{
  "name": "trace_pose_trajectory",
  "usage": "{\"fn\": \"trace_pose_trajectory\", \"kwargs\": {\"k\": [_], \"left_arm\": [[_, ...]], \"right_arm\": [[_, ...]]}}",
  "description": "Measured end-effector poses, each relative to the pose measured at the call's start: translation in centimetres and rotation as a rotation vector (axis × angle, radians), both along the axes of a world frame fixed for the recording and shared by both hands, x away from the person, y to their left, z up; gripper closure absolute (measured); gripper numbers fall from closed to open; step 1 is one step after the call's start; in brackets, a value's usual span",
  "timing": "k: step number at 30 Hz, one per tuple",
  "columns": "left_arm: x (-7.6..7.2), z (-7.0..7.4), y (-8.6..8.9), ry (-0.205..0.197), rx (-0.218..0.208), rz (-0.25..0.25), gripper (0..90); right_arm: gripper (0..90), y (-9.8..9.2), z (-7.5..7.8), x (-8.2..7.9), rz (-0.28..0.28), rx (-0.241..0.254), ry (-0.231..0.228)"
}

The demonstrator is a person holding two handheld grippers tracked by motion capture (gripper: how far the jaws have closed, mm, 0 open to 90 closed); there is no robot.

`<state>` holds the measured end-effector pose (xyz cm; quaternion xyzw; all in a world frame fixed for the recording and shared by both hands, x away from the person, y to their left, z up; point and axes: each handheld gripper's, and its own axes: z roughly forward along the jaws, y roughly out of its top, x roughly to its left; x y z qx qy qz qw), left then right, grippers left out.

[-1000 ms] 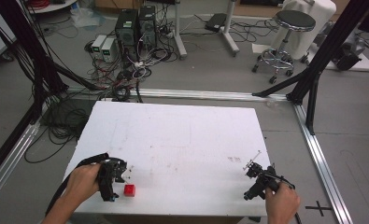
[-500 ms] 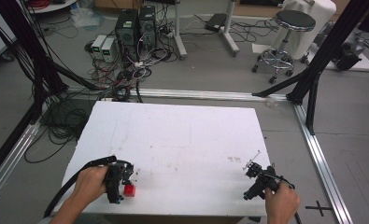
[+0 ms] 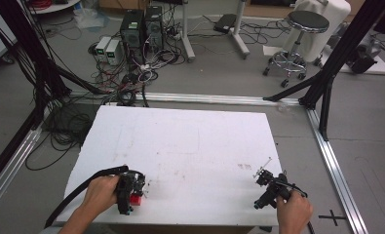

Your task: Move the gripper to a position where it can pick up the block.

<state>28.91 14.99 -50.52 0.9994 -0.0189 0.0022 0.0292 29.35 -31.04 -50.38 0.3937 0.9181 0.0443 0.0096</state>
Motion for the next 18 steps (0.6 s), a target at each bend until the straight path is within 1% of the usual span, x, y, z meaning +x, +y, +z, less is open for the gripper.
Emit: {"fn": "trace_pose_trajectory", "kwargs": {"k": [1, 3, 10, 18], "left_arm": [[0.01, -0.08, -0.05, -0.006, 0.0, 0.001, 18.6], [0.0, -0.25, -0.21, 0.0, 0.0, -0.001, 18.7], [0.09, -0.8, -0.5, -0.001, 0.013, 0.001, 18.7], [0.11, -0.76, -0.44, -0.002, 0.017, 0.001, 18.9]], "right_arm": [[1.6, 0.0, 0.0, 0.0, 0.0, 0.0, 0.0], [1.6, 0.01, -0.03, -0.02, -0.001, 0.002, 0.001], [1.6, 0.03, -0.03, -0.05, -0.003, 0.0, 0.003], [1.6, -0.01, -0.04, -0.05, -0.002, 0.002, 0.004]]}}
